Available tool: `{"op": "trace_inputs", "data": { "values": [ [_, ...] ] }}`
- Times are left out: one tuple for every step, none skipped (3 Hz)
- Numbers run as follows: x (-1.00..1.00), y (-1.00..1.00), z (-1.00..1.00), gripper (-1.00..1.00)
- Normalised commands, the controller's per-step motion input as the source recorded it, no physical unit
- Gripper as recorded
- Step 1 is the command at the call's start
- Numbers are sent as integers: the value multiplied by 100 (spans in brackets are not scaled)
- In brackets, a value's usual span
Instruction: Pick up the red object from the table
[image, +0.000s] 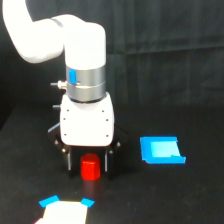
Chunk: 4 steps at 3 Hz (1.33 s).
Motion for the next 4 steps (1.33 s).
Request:
{"op": "trace_inputs", "data": {
  "values": [
    [36, 18, -7, -100],
    [31, 44, -5, -100],
    [31, 9, 100, -100],
    [-5, 67, 100, -31]
  ]
}}
